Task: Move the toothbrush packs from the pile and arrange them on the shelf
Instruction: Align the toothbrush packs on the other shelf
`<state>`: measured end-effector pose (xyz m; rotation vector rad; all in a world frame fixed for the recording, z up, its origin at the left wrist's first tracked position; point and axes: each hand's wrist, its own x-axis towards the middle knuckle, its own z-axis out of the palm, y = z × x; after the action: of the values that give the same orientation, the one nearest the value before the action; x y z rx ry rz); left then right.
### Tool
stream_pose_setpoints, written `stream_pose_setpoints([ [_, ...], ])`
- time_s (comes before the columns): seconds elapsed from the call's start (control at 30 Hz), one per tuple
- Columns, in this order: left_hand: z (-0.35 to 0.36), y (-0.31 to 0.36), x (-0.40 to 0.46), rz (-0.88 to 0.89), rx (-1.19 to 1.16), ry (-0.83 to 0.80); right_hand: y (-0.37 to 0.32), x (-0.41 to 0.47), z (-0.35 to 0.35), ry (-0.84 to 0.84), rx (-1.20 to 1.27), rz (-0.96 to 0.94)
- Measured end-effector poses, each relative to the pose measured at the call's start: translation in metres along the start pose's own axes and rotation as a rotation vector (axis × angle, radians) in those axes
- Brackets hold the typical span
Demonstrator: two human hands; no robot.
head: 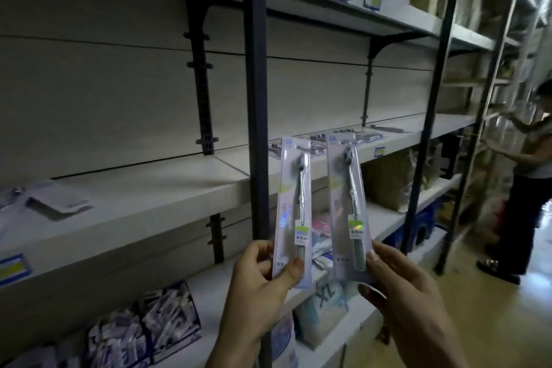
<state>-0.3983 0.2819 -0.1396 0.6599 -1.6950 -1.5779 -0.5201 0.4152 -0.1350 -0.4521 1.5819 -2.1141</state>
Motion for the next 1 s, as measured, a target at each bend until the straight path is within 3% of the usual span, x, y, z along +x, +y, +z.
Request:
stream_pose_setpoints([
  [0.63, 0.244, -0.018, 0.211, -0.011, -0.16, 0.032, -0.072, 0.261, -0.151, 0.085, -0.139, -0.091],
  [1.0, 0.363, -0.028, 0.29, -0.015, -0.178, 0.134, -0.097, 0.391, -0.234, -0.006, -0.121, -0.065],
])
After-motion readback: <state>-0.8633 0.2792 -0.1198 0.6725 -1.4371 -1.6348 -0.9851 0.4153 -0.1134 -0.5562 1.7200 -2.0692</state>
